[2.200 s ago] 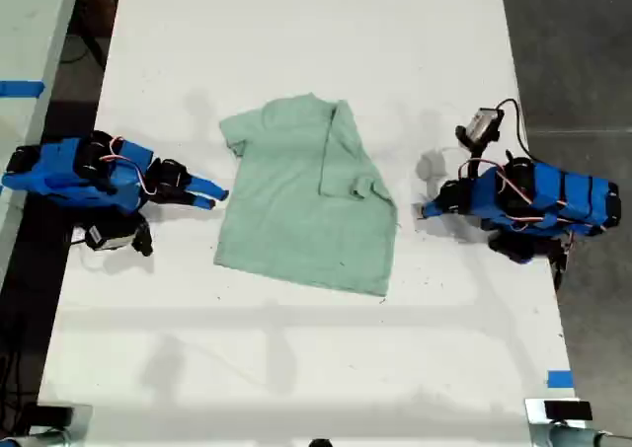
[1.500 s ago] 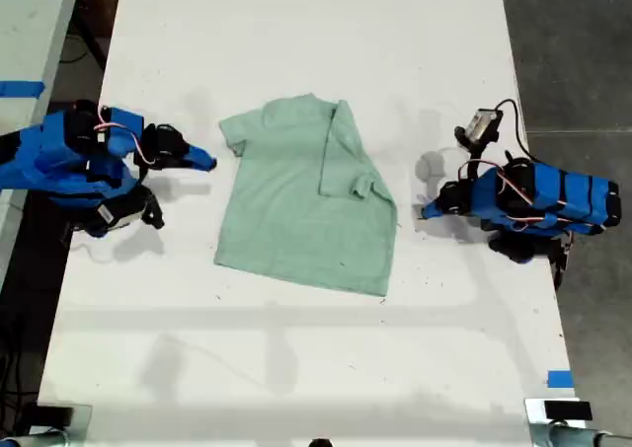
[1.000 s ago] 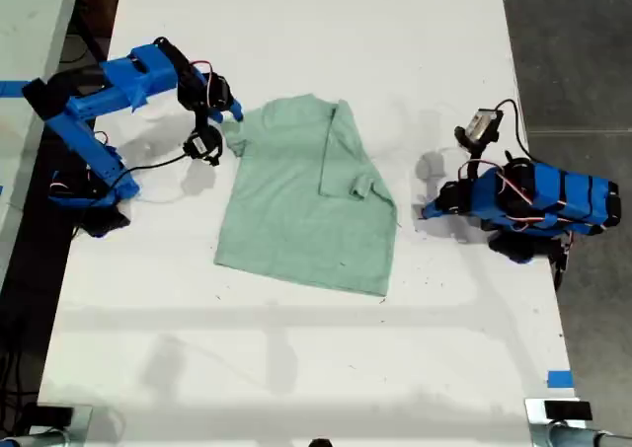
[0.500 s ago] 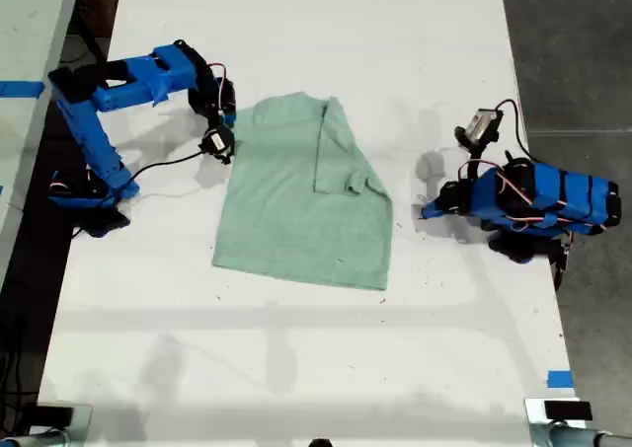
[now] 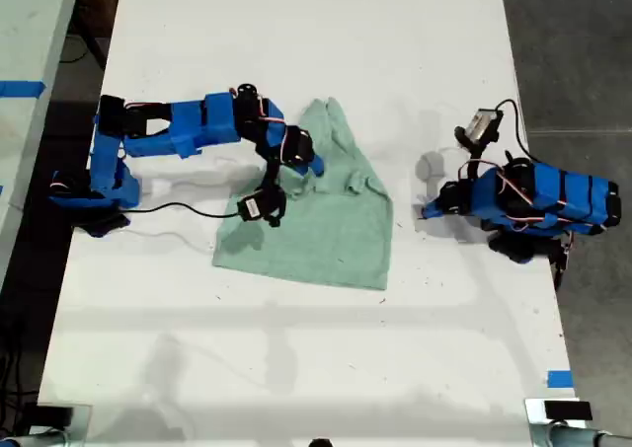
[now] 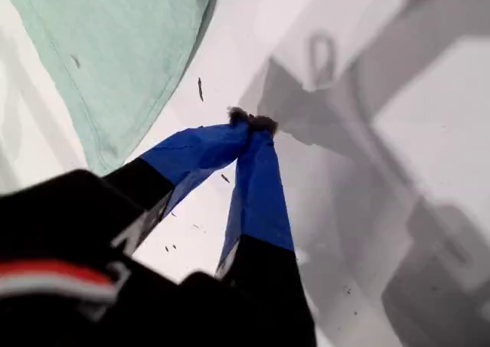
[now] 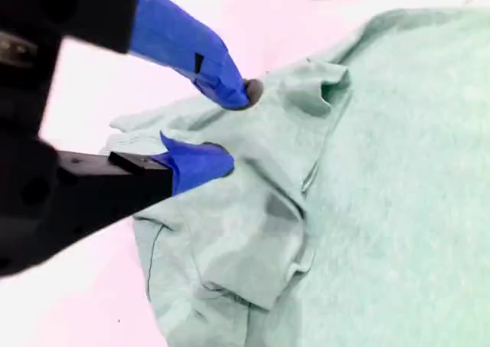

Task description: Fold t shirt

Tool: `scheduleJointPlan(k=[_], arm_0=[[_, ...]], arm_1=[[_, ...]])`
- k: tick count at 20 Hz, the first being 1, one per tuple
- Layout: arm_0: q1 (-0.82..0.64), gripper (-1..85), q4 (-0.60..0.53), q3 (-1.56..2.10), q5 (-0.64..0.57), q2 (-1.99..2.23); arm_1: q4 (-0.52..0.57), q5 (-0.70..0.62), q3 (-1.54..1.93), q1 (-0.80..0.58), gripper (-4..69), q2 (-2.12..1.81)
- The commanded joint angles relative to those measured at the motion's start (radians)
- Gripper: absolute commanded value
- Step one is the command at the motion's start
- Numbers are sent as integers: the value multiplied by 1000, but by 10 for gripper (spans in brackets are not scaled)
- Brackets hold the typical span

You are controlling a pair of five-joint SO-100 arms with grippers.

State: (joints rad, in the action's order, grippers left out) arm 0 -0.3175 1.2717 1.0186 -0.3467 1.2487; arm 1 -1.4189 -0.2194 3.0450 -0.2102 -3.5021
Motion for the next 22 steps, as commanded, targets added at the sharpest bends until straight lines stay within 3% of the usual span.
scheduleJointPlan(k=[1,3,6,13,14,15,22], arm_0=[[-81,-3,74,-15,-2,137],[-181,-3,167,29,-18,342],[-265,-3,178,305,-46,753],[49,-3,-258,1721,252,1970],[67,-3,-301,1919,242,2163],[54,-3,-258,2106,222,2367],[11,-3,-221,2171,245,2359]], arm_1=[[28,5,38,12,-1,-5],[28,3,38,14,-1,-5],[28,2,38,14,-1,-5],[28,5,38,11,-2,-5],[28,6,38,11,-2,-5],[28,6,38,11,-2,-5],[31,12,40,14,-4,-5]])
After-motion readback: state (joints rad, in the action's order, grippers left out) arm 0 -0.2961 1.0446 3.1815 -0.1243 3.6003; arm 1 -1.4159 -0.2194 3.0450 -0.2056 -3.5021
